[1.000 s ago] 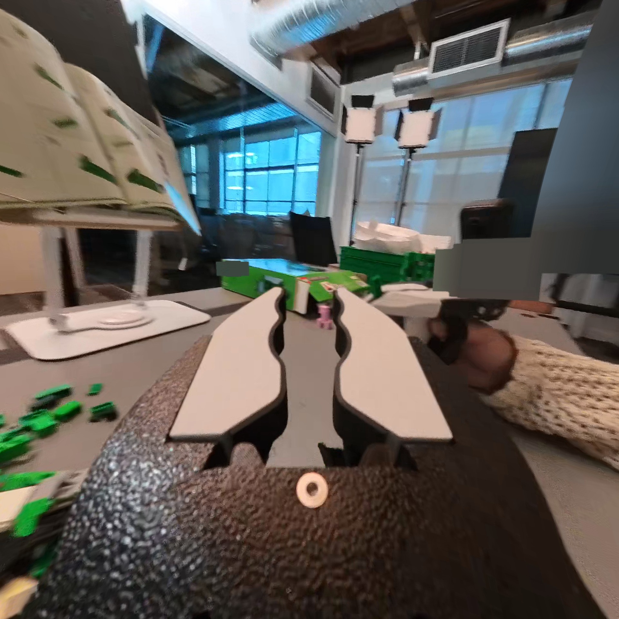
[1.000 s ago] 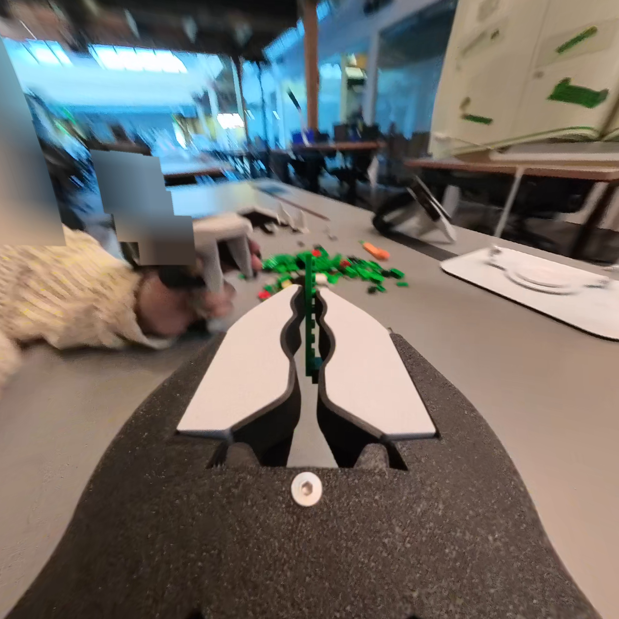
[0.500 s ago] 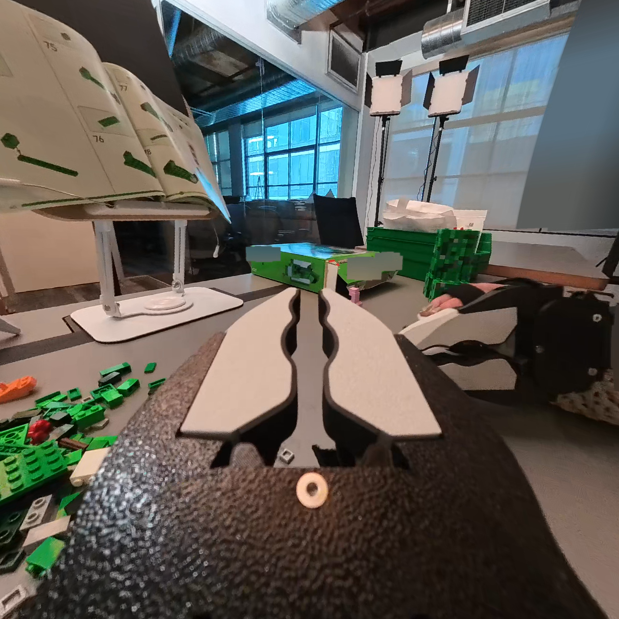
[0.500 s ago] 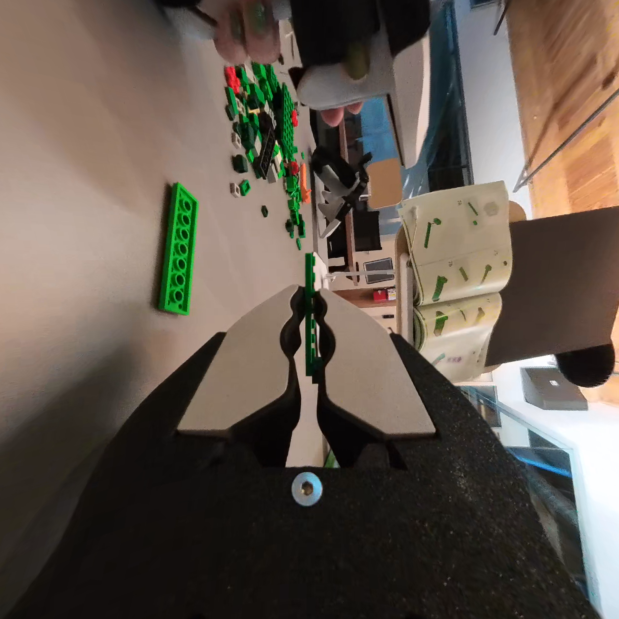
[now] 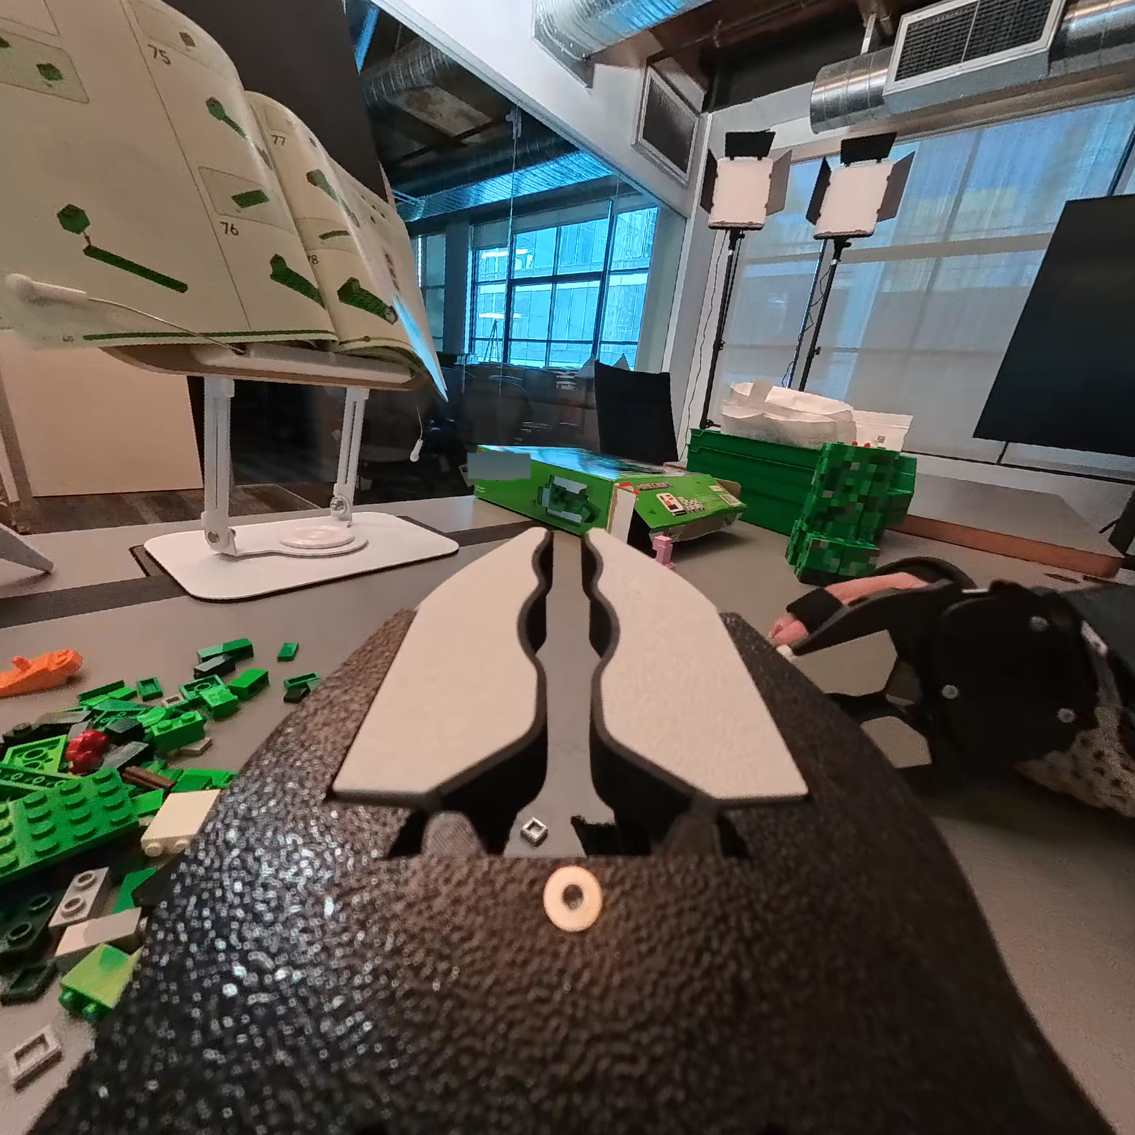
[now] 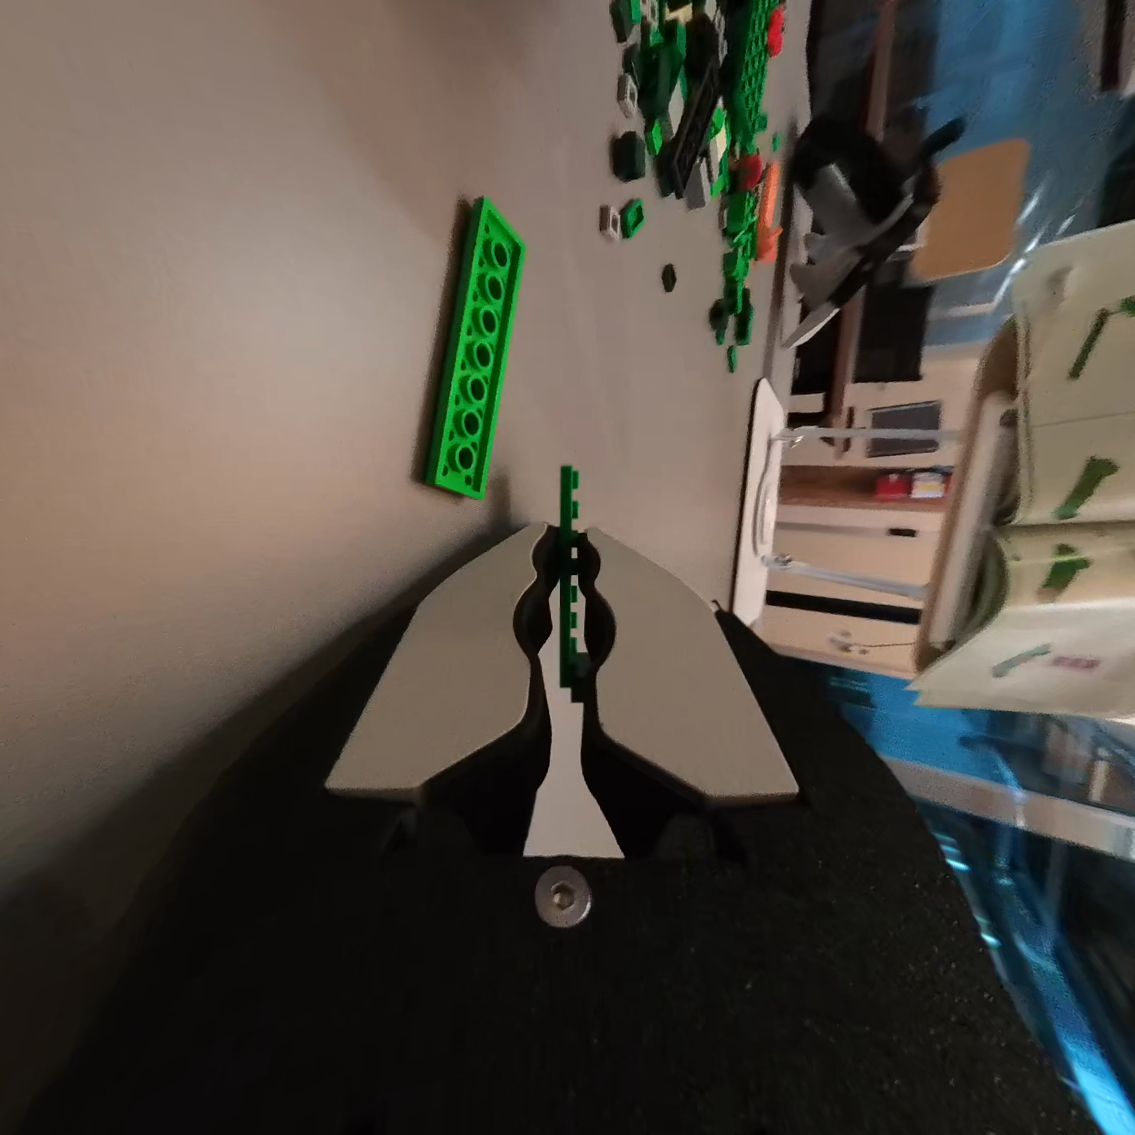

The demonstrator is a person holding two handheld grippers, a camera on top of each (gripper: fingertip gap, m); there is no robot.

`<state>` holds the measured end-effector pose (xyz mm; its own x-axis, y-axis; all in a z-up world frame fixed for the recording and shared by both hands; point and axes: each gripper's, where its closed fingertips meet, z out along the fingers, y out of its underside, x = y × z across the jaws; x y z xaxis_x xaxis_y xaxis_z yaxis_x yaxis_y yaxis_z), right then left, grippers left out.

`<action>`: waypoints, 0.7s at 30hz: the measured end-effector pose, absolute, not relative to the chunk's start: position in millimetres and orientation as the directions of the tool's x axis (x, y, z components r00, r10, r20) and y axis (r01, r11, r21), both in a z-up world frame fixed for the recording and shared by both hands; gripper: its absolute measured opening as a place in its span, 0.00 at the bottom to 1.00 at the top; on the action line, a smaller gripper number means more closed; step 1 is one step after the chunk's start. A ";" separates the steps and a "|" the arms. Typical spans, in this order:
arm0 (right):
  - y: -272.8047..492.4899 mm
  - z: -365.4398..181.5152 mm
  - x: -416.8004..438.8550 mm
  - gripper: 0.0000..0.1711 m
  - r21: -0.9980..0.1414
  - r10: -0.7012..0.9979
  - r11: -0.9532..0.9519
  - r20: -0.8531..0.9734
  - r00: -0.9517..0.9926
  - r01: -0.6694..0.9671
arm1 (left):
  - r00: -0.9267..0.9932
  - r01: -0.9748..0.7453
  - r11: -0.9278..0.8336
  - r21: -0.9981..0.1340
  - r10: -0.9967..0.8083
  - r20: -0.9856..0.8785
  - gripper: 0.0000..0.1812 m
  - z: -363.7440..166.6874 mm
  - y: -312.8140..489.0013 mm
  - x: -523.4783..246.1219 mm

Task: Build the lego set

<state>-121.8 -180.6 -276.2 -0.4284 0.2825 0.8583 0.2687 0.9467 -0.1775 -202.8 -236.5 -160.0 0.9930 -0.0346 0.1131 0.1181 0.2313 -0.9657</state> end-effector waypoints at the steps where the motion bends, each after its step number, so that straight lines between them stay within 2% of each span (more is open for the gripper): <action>1: -180.9 -276.6 -120.7 0.04 -0.199 0.311 0.938 0.843 -0.438 0.283 | 0.993 0.118 0.231 -0.966 -0.034 0.113 0.04 -160.1 -236.4 -202.9; 8: -185.5 -275.5 -113.4 0.10 -0.310 0.453 0.885 0.752 -0.480 0.348 | 0.993 0.117 0.228 -0.966 -0.038 0.112 0.04 -160.5 -235.7 -202.3; 14: -199.5 -272.7 -104.2 0.14 -0.461 0.578 0.815 0.618 -0.533 0.350 | 0.994 0.110 0.228 -0.967 -0.049 0.101 0.03 -160.4 -235.1 -199.6; 21: -217.8 -273.6 -80.5 0.24 -0.586 0.736 0.640 0.279 -0.617 0.497 | 0.997 0.034 0.220 -0.975 -0.078 0.017 0.03 -160.5 -234.1 -184.2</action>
